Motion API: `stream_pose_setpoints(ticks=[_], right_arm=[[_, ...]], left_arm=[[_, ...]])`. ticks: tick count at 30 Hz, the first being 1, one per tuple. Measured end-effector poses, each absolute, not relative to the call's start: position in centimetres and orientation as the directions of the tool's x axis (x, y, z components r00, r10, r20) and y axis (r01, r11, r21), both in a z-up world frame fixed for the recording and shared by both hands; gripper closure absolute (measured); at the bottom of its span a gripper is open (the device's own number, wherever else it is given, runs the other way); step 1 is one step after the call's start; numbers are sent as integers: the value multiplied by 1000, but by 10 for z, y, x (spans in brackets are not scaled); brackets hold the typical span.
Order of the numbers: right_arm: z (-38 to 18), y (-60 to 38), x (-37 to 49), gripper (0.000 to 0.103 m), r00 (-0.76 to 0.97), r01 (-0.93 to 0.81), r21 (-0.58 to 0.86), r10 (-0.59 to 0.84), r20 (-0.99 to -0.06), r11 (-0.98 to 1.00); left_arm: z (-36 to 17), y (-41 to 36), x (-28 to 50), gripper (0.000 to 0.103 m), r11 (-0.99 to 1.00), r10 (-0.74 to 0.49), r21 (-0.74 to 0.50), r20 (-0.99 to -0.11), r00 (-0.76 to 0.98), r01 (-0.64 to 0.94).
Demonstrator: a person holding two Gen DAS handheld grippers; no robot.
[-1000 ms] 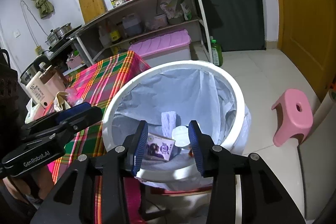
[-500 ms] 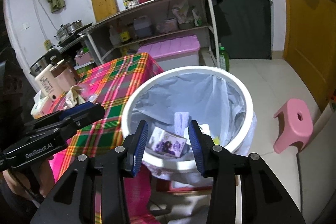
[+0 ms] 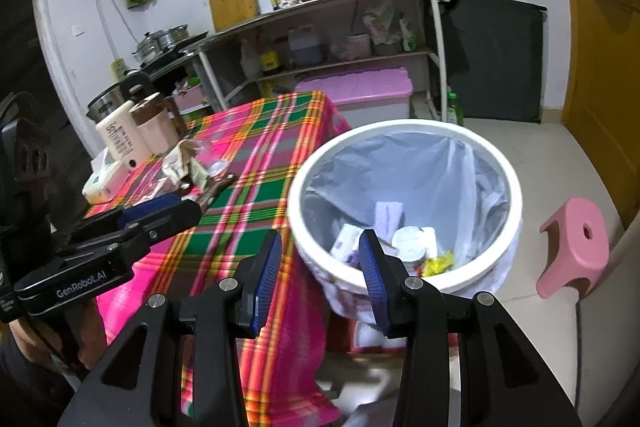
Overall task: Collect trash
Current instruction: 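Move both tools back over the table toward the remaining trash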
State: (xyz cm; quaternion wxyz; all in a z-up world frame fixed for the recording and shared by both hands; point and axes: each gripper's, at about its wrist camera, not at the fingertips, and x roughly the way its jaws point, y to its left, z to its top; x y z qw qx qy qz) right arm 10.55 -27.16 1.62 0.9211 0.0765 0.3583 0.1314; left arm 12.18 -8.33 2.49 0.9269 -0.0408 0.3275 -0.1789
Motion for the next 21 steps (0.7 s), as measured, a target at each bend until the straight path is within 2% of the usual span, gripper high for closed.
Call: stream_pose_setpoints(ticks=[8, 21], right_arm=[[13, -251, 101, 62, 694, -239, 243, 341, -634, 940], [2, -215, 105, 61, 612, -305, 260, 397, -683, 916]], left_arm=[[16, -58, 106, 59, 951, -308, -192, -604, 735, 241], [1, -17, 91, 59, 972, -223, -198, -628, 745, 124]])
